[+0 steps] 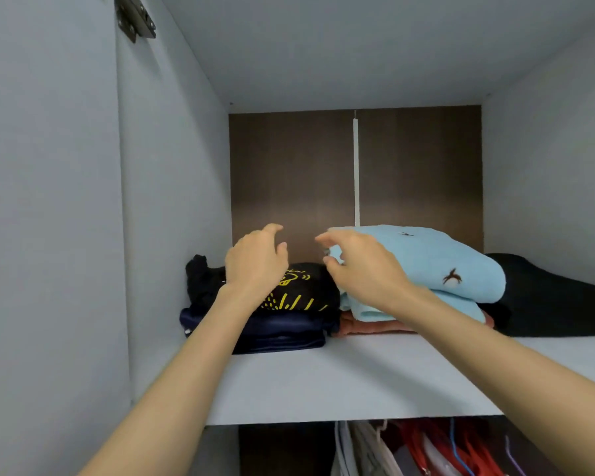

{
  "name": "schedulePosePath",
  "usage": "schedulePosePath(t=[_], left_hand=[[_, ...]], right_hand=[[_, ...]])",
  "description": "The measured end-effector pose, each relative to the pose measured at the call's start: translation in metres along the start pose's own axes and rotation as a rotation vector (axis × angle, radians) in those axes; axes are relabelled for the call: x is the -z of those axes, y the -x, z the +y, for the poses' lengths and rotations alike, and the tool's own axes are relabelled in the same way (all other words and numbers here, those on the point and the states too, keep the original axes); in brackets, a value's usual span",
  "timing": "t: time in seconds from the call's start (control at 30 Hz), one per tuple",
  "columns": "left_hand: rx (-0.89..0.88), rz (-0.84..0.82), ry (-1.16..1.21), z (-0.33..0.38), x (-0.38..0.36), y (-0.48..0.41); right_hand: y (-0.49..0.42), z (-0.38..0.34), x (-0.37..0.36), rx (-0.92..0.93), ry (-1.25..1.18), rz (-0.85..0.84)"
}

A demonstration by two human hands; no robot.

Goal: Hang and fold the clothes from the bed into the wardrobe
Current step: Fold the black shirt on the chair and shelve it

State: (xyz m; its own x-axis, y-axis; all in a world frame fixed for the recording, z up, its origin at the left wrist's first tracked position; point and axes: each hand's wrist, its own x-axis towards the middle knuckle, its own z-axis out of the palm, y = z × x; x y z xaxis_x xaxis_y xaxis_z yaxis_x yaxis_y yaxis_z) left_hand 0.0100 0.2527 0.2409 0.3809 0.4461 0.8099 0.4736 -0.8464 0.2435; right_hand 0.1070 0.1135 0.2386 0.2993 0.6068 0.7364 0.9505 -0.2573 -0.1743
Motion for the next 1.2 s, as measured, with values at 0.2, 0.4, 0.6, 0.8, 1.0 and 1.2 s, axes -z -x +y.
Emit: schedulePosePath(t=[0.2, 0.4, 0.6, 0.8, 1.0, 1.2], left_hand=[[-0.006, -0.059, 0.036, 0.049, 0.038, 0.064], [-0.053, -0.053, 0.054, 0.103, 0.078, 0.146], [-0.048, -0.115, 0.063, 0.148, 0.114, 0.223], [-0.071, -0.221, 0.101, 0.174, 0.142, 0.285], [-0.147, -0.322, 0.154, 0.189, 0.162, 0.352], [-0.236, -0.451, 0.237, 0.198, 0.184, 0.420]], right_hand=[[0.071, 0.014, 0.044, -0.057, 0.005, -0.028], [0.161, 0.029, 0.092, -0.039, -0.018, -0.014], [0.248, 0.030, 0.141, -0.054, -0.059, -0.058], [0.322, 0.019, 0.180, -0.136, -0.103, -0.065], [0.397, 0.000, 0.203, -0.271, -0.109, -0.104], [0.482, -0.037, 0.219, -0.430, -0.092, -0.102]])
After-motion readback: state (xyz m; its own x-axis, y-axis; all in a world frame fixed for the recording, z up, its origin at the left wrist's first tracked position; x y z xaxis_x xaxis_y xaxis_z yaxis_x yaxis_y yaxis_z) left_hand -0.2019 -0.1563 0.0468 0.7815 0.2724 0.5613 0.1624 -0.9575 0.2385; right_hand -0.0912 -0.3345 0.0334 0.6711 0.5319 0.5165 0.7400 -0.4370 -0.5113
